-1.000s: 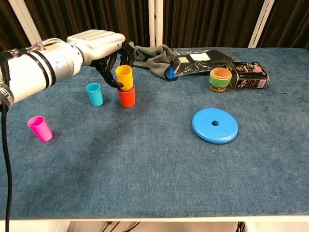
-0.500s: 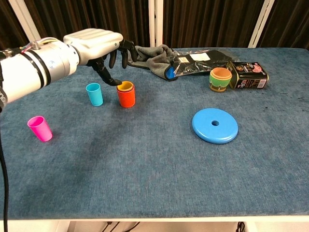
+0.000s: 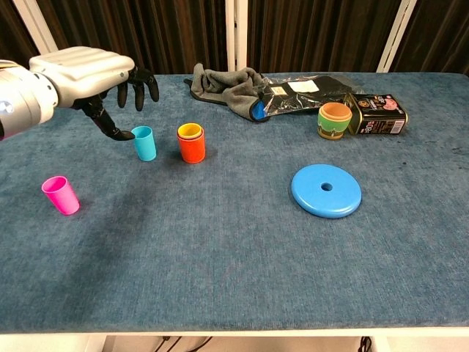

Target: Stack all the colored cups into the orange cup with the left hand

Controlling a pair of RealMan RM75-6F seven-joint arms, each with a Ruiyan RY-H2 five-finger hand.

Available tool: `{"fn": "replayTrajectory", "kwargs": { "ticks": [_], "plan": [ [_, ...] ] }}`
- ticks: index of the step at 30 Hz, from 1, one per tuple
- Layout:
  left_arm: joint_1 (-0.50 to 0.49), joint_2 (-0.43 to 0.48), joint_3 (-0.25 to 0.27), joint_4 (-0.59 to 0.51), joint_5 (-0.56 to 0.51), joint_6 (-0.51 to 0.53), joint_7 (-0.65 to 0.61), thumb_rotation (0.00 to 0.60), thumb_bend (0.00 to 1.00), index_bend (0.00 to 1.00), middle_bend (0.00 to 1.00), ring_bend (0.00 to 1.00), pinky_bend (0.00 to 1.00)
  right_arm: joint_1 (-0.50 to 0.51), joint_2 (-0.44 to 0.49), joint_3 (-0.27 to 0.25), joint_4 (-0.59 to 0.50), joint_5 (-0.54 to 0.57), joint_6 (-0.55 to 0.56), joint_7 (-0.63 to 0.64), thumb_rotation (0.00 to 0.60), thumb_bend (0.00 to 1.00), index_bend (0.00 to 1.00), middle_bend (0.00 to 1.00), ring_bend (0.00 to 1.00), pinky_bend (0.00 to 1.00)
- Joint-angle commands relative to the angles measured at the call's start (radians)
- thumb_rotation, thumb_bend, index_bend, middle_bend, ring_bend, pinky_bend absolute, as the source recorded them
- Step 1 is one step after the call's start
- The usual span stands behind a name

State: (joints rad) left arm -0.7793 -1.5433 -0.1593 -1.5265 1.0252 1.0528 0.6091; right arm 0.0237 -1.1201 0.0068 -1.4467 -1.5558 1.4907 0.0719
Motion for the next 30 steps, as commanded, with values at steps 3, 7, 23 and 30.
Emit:
{"fn": "replayTrajectory", "kwargs": {
  "ticks": [3,7,23,30],
  "plan": [
    [0.011,-0.015,0.004,0.068,-0.005,-0.011,-0.046,0.6,0.2,0.29,0.35,0.4,0.17,-0.001,0.005,0.0,-0.008,0.002,0.001,-0.009,0.6,0.26,0.0,0.0,0.0,0.0],
    [0.012,-0.025,0.011,0.111,-0.011,-0.042,-0.073,0.6,0.2,0.27,0.34,0.37,0.17,0.002,0.006,0.0,-0.014,0.005,-0.008,-0.016,0.6,0.26,0.0,0.0,0.0,0.0],
    [0.0,-0.046,0.027,0.167,-0.011,-0.099,-0.096,0.6,0.19,0.31,0.33,0.29,0.15,0.008,0.003,0.0,-0.023,0.019,-0.027,-0.037,0.6,0.27,0.0,0.0,0.0,0.0],
    [-0.009,-0.081,0.02,0.224,0.015,-0.115,-0.143,0.6,0.19,0.34,0.34,0.29,0.16,0.005,0.005,0.002,-0.022,0.028,-0.028,-0.036,0.6,0.27,0.0,0.0,0.0,0.0]
  ]
}}
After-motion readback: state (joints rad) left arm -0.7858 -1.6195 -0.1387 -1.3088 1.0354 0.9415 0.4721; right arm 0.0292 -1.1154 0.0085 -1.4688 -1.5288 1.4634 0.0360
